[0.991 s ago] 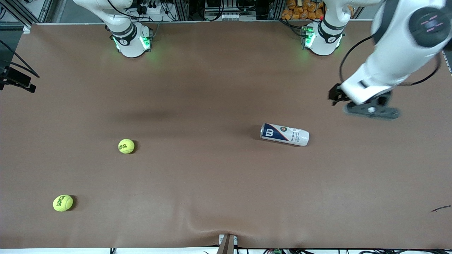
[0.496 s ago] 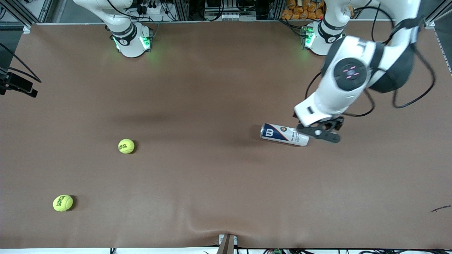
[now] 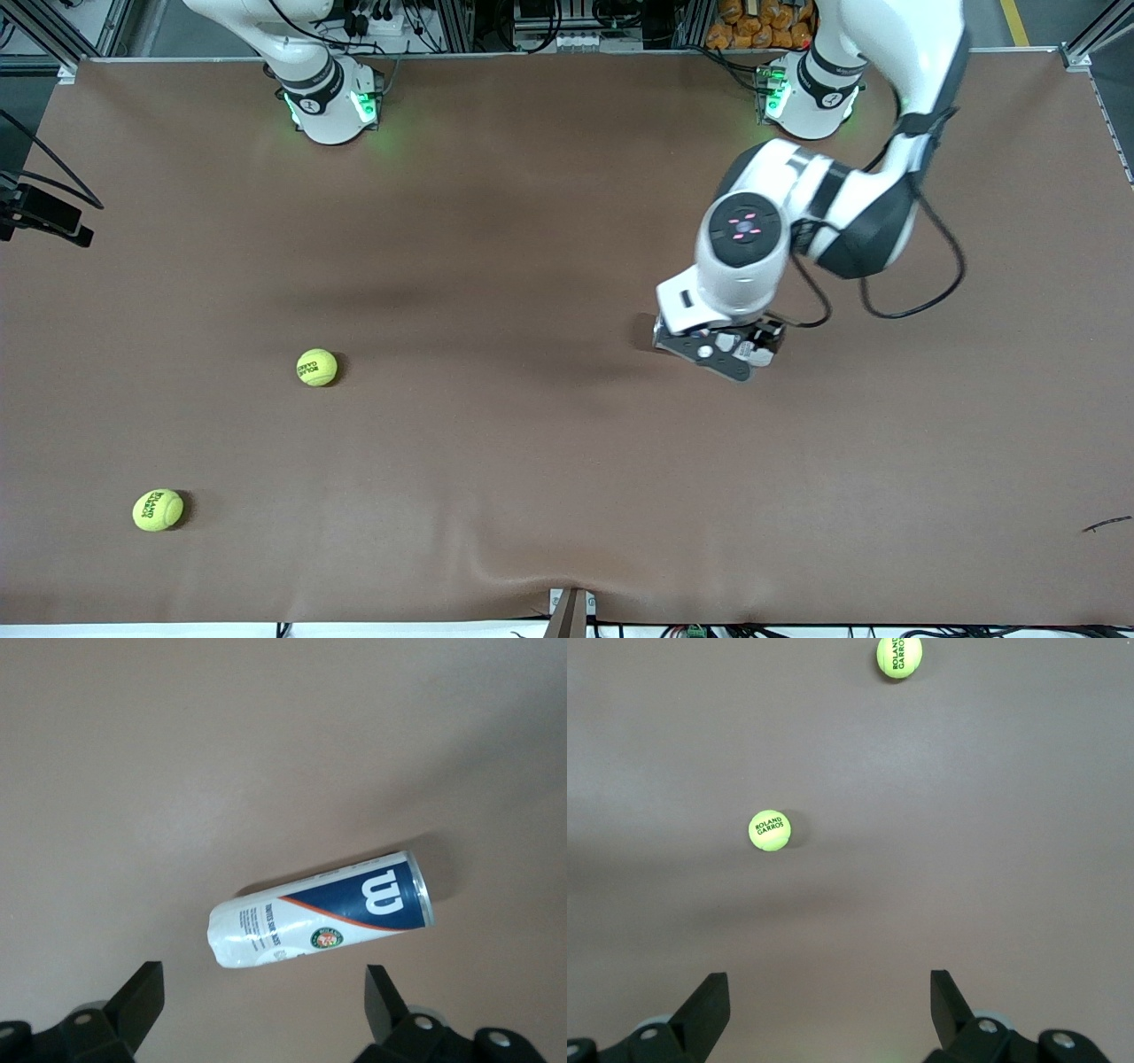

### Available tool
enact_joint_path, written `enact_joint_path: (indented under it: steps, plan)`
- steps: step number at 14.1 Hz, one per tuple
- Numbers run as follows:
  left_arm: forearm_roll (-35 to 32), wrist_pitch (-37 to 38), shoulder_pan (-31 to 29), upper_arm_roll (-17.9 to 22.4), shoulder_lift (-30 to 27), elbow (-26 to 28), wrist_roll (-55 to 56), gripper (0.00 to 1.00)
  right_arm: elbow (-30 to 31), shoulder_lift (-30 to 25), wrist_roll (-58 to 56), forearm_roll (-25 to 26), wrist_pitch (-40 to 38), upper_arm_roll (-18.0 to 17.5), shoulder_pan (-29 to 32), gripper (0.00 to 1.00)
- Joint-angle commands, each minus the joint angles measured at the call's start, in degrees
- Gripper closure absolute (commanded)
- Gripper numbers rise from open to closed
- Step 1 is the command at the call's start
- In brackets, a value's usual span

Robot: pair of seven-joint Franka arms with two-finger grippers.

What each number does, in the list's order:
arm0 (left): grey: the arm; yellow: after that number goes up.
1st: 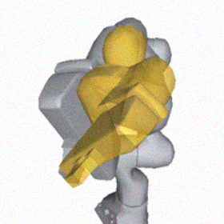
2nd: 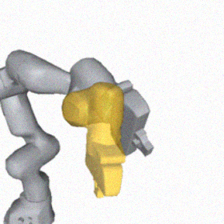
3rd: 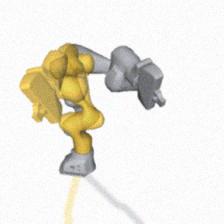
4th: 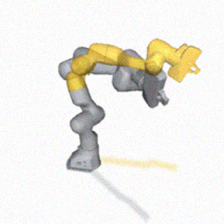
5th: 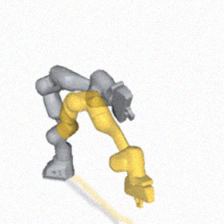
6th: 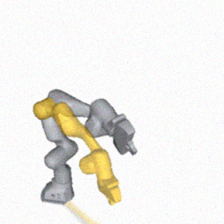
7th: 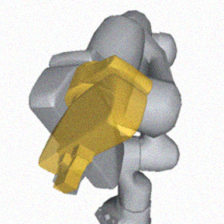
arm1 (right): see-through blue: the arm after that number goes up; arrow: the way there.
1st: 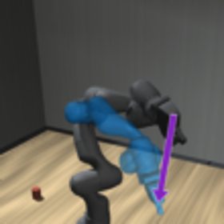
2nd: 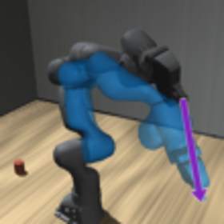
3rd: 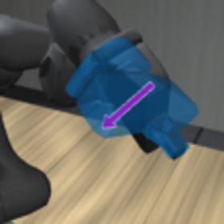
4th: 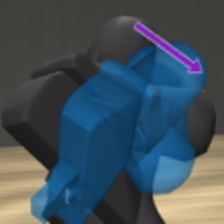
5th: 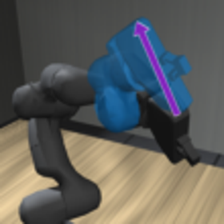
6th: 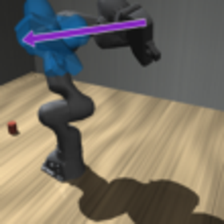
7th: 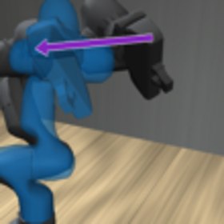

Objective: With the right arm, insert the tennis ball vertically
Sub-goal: 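Grasp the can with the left gripper and lift it upright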

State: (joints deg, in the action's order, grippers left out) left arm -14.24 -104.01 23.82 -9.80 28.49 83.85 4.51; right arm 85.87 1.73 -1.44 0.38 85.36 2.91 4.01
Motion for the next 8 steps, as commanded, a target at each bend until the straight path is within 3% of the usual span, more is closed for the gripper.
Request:
enact_joint_path:
  steps: [1,4,8]
  plan:
    - [-1.7,-1.4,1.7,0.2,3.5,-3.1,-2.3,0.00,-1.4,0.9,-0.4,0.7,-0.2,-0.6,0.8,0.00]
    - [-2.6,-2.0,3.3,0.5,5.8,-3.3,-5.4,0.00,-1.4,1.0,-0.4,0.8,-0.2,-0.6,0.7,0.00]
    - [-4.0,-1.5,2.4,0.9,5.7,-3.0,-19.9,0.00,-1.4,1.0,-0.3,1.0,-0.2,-0.6,0.6,0.00]
